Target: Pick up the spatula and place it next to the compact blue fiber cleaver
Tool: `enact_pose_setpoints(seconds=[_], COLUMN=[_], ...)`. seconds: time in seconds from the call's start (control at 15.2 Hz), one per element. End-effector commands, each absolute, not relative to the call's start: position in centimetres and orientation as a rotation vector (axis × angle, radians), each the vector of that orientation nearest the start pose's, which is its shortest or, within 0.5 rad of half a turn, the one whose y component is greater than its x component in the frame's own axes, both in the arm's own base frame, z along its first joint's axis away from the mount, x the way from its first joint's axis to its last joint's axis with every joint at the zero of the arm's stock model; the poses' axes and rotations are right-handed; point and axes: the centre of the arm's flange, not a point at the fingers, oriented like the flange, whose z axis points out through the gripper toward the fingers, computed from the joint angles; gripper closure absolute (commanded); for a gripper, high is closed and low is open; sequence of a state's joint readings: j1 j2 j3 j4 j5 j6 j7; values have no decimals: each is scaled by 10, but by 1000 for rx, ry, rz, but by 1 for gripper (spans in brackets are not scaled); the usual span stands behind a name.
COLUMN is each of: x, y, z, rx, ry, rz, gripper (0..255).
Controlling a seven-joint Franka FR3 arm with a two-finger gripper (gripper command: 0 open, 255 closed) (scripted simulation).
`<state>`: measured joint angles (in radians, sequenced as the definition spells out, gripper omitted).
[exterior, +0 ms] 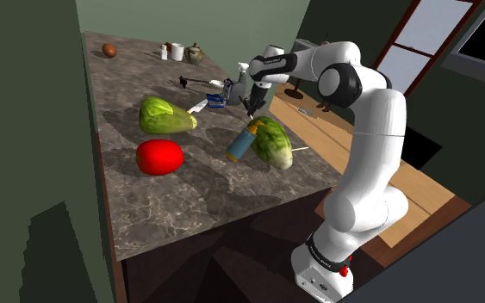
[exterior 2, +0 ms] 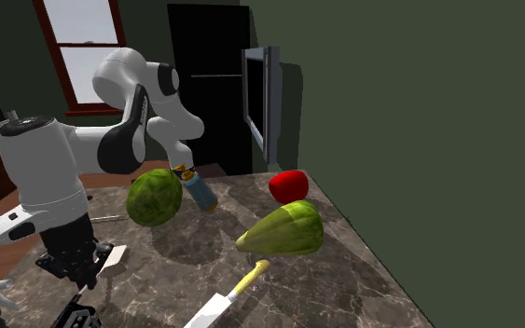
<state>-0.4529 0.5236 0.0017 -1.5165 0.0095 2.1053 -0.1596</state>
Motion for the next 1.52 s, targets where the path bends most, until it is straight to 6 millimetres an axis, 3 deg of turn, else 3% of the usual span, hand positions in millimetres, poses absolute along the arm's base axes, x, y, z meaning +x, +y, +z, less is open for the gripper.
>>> enact_pose_setpoints(seconds=[0.0, 0.53, 0.59, 0.92, 1.19, 1.45], x=[634, 634, 634, 634, 631, 631], y=[-308, -308, -308, -308, -307, -307], z=[354, 351, 351, 351, 400, 400], rx=[-3116, -3116, -3116, -3116, -3116, -3116], ry=[465, 465, 465, 465, 465, 465], rz=[-103, -103, -103, -103, -103, -103], gripper=[255, 255, 0, 0, 0, 0])
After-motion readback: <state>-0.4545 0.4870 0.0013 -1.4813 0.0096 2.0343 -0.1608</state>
